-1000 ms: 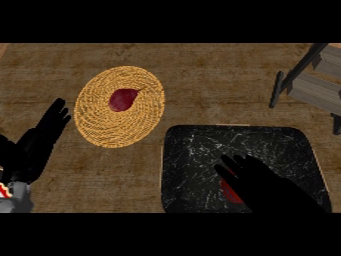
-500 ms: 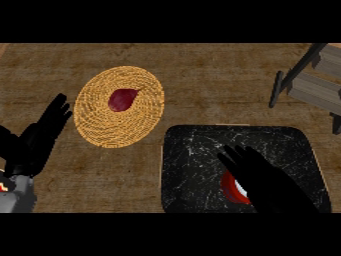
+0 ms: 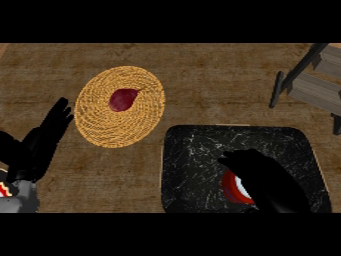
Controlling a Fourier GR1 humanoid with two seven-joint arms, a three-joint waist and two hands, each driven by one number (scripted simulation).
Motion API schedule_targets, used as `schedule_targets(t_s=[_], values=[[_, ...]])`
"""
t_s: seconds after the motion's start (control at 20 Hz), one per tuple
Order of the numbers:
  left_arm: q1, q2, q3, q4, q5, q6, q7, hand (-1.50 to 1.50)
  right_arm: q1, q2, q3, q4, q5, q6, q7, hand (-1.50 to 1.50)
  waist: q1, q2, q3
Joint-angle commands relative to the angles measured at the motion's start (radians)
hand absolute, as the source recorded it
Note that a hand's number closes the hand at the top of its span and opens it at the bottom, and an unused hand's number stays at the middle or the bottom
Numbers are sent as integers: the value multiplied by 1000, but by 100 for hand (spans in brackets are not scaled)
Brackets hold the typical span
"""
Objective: Pick the can from the tray and place it in the tiered basket
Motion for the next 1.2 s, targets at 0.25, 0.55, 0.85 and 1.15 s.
schedule_targets(t_s=[0.25,0.55,0.85,1.15], values=[[-12,-32,0,-9,-34,-12,12,0,-4,-24,19,112,87,3,-138,150,-1,1,1],[-2,-3,68,9,-6,-72,10,0,47,-39,28,54,188,-63,-191,150,-3,1,1],[31,6,97,-12,1,-29,8,0,101,-287,-506,151,-36,-97,-207,150,-97,0,8],[66,-15,82,-16,-12,-19,-6,0,28,-412,-894,323,-243,-177,-370,150,-108,-16,10]])
